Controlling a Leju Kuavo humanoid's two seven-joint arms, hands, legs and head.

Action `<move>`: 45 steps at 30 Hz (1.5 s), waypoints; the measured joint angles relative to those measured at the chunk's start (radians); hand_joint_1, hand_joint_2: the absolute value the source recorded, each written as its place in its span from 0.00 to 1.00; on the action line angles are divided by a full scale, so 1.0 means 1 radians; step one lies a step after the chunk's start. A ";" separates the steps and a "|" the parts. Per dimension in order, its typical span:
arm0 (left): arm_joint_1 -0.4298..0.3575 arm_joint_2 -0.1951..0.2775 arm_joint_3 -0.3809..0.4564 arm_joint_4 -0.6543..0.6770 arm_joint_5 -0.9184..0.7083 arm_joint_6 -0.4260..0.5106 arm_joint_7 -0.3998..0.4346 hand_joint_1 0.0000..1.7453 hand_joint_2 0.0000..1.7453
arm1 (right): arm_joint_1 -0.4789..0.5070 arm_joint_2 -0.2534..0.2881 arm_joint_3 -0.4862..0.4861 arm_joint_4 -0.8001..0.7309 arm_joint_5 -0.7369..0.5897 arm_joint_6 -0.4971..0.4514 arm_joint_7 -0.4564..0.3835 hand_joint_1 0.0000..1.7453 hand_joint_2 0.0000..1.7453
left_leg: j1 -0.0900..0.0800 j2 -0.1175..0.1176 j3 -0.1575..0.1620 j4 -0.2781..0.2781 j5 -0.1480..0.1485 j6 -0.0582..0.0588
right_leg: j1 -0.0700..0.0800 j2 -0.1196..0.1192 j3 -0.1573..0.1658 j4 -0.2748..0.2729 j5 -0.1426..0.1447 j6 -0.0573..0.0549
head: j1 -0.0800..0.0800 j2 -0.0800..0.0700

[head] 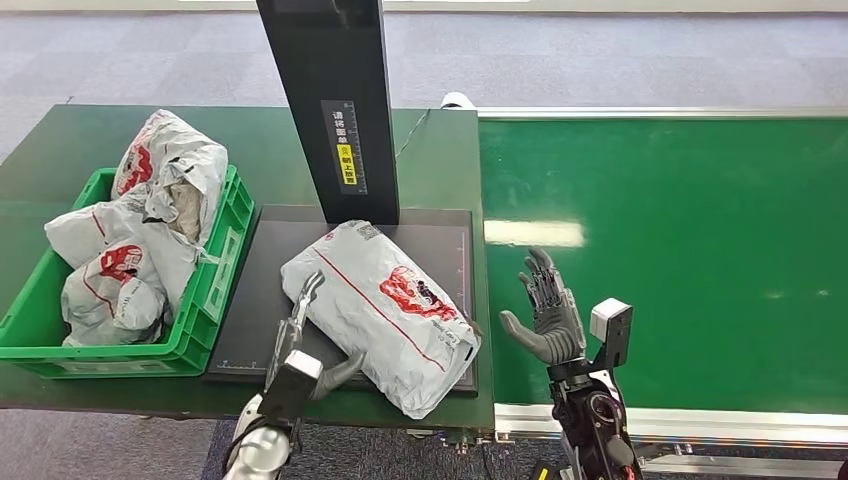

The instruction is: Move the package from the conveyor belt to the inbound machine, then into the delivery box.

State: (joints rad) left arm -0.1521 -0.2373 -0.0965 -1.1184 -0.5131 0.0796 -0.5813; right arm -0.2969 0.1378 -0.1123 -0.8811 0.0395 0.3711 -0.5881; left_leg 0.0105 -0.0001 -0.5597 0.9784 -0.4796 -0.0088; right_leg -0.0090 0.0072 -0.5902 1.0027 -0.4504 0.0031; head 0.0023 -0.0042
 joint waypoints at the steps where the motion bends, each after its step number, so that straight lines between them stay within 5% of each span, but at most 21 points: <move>1: -0.030 0.003 -0.010 0.005 -0.010 0.029 0.004 0.00 1.00 | -0.004 0.002 0.000 0.002 0.001 -0.004 0.000 0.00 1.00 | 0.000 0.000 0.000 0.000 0.000 0.000 | 0.000 0.000 0.000 0.000 0.000 0.000 | 0.000 0.000; 15: -0.253 0.047 -0.106 0.103 -0.100 0.194 0.082 0.00 1.00 | -0.021 0.012 0.000 0.013 0.006 -0.024 -0.005 0.00 1.00 | 0.000 0.000 -0.001 0.000 0.000 0.000 | 0.000 0.000 0.000 0.000 0.000 0.000 | 0.000 0.000; 35: -0.194 0.184 -0.137 0.330 -0.326 0.242 0.207 0.00 1.00 | -0.037 0.001 -0.001 0.041 0.007 -0.033 -0.013 0.00 1.00 | 0.000 0.000 0.000 -0.001 0.000 0.000 | 0.000 -0.001 0.002 0.000 0.000 0.000 | 0.000 0.000; 45: -0.257 0.234 -0.150 0.385 -0.363 0.222 0.217 0.00 1.00 | -0.070 0.000 0.002 0.078 0.008 -0.040 -0.018 0.00 1.00 | 0.000 0.000 0.009 -0.001 0.000 0.000 | 0.000 -0.001 0.010 0.000 0.000 -0.001 | 0.000 0.000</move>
State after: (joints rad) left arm -0.4087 -0.0036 -0.2465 -0.7330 -0.8765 0.3015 -0.3638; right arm -0.3671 0.1383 -0.1107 -0.8033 0.0472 0.3313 -0.6063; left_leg 0.0107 0.0002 -0.5507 0.9774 -0.4791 -0.0093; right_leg -0.0088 0.0064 -0.5797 1.0030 -0.4502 0.0025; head 0.0023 -0.0042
